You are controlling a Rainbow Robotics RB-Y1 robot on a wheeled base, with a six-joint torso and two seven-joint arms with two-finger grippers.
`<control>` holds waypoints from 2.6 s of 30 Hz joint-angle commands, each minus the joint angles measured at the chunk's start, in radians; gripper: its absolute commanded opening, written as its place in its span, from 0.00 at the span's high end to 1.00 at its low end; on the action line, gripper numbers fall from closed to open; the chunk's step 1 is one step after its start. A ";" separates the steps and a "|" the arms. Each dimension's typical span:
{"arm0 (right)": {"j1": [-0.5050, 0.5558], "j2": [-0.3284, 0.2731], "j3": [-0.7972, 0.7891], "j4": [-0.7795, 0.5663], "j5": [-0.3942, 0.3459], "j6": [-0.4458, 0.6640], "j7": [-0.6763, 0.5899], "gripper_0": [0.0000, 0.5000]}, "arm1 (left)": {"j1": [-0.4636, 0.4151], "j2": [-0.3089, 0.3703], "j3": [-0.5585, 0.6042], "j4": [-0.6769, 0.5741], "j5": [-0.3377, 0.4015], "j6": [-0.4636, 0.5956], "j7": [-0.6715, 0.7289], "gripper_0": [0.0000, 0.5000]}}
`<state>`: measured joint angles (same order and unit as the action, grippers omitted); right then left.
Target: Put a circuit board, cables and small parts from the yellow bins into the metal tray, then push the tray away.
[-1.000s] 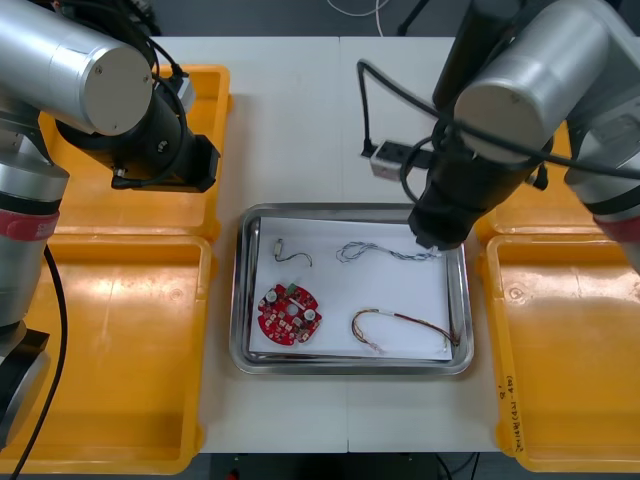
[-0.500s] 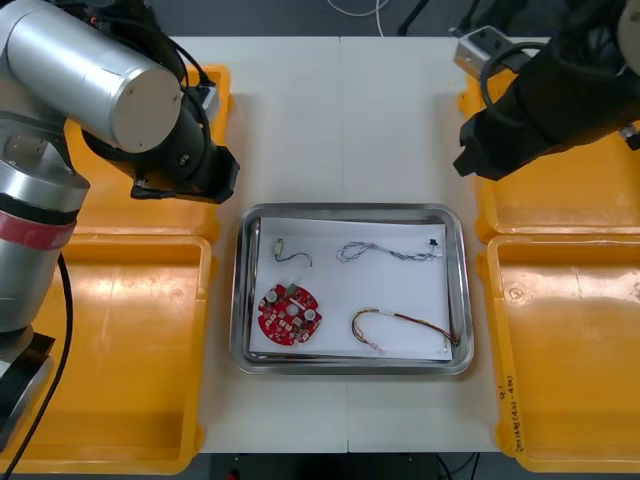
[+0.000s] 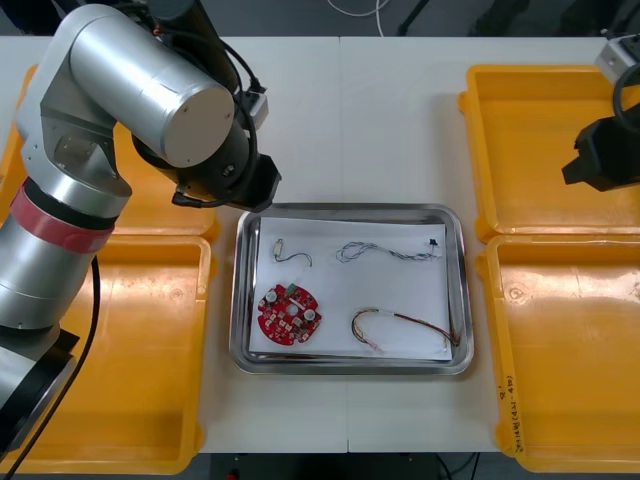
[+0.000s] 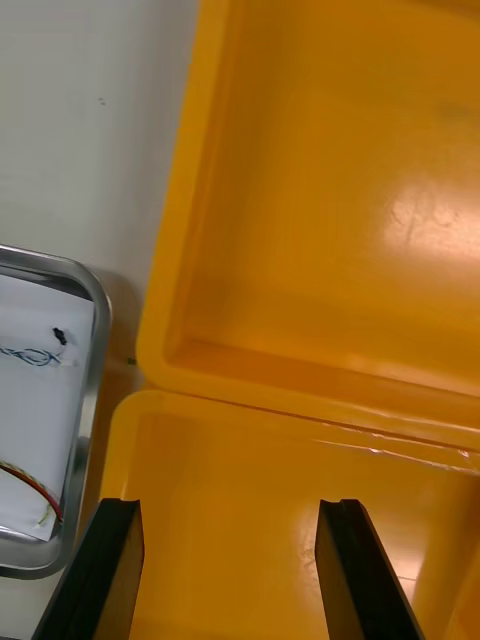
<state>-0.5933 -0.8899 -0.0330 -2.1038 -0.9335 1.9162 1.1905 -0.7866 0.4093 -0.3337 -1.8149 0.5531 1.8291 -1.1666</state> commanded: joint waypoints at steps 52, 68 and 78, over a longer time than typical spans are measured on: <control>0.458 -0.119 -0.252 0.087 -0.021 -0.212 0.009 0.00 | -0.068 -0.109 -0.330 0.249 -0.065 -0.261 0.243 0.00; 0.474 -0.119 -0.252 0.087 -0.028 -0.227 0.021 0.00 | -0.069 -0.076 -0.237 0.212 -0.048 -0.226 0.231 0.00; 0.474 -0.119 -0.252 0.085 -0.036 -0.226 0.021 0.00 | -0.069 -0.041 -0.090 0.115 -0.027 -0.062 0.200 0.00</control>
<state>-0.1300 -0.9624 -0.2561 -2.0170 -0.9582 1.6974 1.1846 -0.8177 0.3339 -0.4873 -1.6379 0.5102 1.7273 -0.9952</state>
